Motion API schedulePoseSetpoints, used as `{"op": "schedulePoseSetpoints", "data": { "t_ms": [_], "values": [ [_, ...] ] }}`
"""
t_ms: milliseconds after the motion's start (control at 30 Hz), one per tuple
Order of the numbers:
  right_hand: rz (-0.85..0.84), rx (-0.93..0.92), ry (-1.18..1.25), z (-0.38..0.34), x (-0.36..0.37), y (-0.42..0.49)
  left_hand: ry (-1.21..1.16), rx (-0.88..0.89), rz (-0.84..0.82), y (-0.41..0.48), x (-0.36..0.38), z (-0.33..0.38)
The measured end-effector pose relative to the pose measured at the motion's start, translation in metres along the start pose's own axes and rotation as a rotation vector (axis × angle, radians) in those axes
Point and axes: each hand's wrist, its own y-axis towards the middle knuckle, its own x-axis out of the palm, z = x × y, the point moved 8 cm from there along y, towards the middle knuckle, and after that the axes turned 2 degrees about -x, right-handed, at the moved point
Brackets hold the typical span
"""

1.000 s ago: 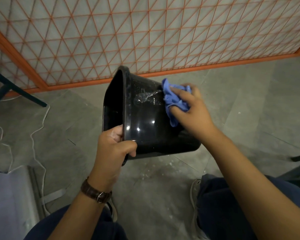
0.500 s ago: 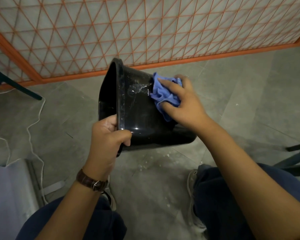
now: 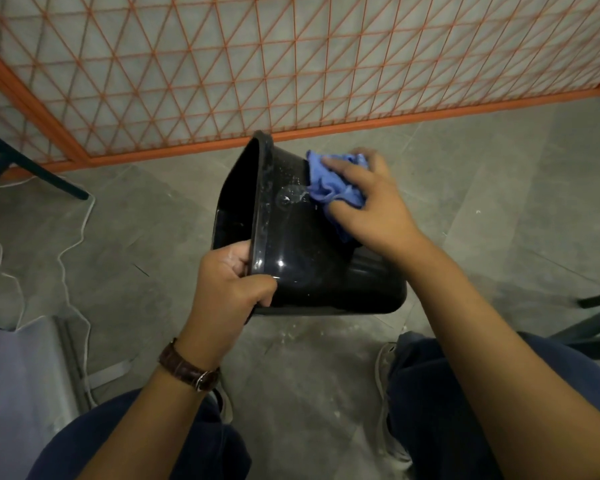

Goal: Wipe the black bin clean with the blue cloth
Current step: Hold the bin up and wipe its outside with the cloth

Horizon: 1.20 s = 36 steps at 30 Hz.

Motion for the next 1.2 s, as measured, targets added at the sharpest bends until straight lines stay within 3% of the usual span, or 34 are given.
{"op": "schedulePoseSetpoints", "data": {
  "t_ms": [100, 267, 367, 533, 633, 733, 967, 1067, 1200],
  "values": [
    [-0.014, -0.102, 0.078, -0.011, 0.010, -0.002, -0.069, -0.040, 0.081, 0.004, -0.011, -0.007],
    [0.166, 0.132, -0.042, 0.014, -0.011, -0.001, -0.044, -0.042, 0.010, 0.003, -0.001, -0.006],
    [0.084, 0.087, -0.059, 0.013, -0.001, -0.002, -0.003, -0.008, -0.026, 0.001, 0.006, -0.006],
    [-0.057, -0.132, 0.133, -0.011, 0.018, -0.003, -0.018, -0.012, 0.070, 0.004, -0.006, -0.008],
    [0.074, 0.010, 0.198, 0.004, 0.010, 0.000, -0.034, -0.028, 0.058, 0.004, -0.005, -0.008],
    [0.180, 0.146, 0.066, 0.019, -0.002, -0.001, 0.028, 0.004, -0.022, 0.000, 0.009, -0.005],
    [-0.048, -0.139, 0.208, -0.017, 0.016, -0.004, 0.102, 0.076, -0.016, -0.003, 0.010, -0.003],
    [0.019, -0.043, 0.301, -0.008, 0.011, -0.002, 0.104, 0.077, 0.005, 0.000, 0.002, -0.004],
    [0.074, 0.081, 0.108, 0.009, 0.006, 0.000, 0.084, 0.050, -0.064, -0.002, 0.014, -0.006]
  ]
}}
